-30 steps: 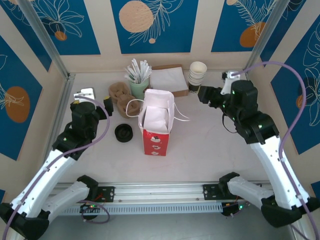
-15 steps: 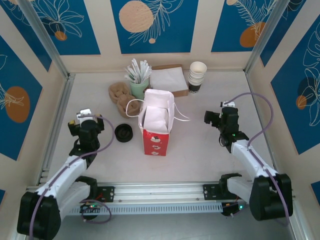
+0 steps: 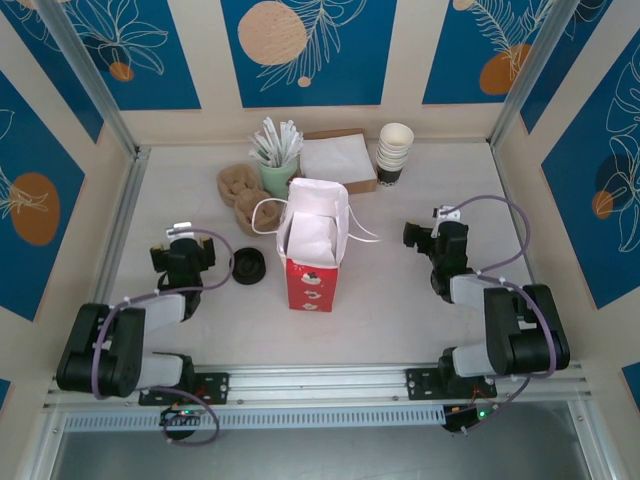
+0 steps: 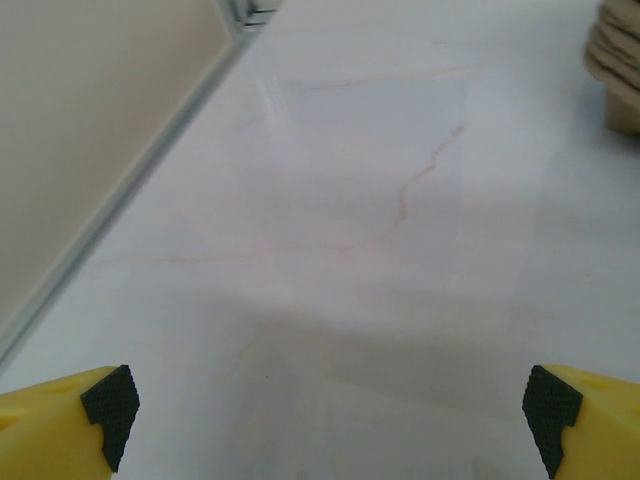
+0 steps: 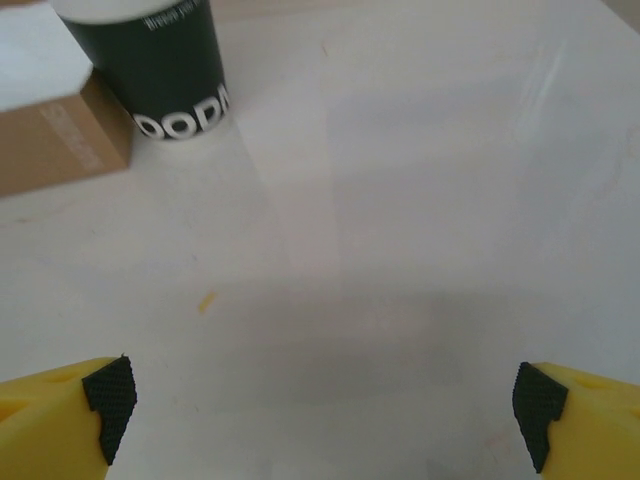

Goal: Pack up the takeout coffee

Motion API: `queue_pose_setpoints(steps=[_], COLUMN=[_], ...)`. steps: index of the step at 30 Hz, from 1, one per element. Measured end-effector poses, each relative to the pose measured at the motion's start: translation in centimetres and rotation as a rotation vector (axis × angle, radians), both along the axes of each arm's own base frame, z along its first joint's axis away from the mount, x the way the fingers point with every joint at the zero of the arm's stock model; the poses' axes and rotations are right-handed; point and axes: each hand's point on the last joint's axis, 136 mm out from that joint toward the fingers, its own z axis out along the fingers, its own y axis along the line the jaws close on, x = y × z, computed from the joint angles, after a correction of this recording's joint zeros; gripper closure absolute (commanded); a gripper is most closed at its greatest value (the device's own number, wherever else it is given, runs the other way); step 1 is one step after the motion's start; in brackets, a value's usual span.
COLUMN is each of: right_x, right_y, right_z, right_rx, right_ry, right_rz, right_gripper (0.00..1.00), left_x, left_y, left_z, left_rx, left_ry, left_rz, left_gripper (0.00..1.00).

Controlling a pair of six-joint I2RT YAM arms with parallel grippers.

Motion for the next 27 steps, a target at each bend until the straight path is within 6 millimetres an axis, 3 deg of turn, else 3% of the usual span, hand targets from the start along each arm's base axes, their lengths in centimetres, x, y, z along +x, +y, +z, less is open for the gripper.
queue_pose_setpoints(steps=[5, 8, 27], right_x=[0.8, 0.8, 1.0], right_y=[1.0, 1.4, 1.8], right_z=[-1.8, -1.9, -1.4], right_rx=[0.017, 0.032, 0.048], right_ry=[0.002, 0.001, -0.021], right_rz=[0.071, 0.104, 0.137], right_gripper=[0.01, 0.01, 0.01], left_x=[2.0, 3.3, 3.8], left_y=[-2.0, -3.3, -4.2], left_z=[-0.6, -1.2, -1.1], left_rx=[-0.035, -0.048, -0.056], left_ry=[-0.03, -0.02, -0.034], left_rz=[-0.106, -0.179, -0.236], left_gripper=[0.0, 0.0, 0.0])
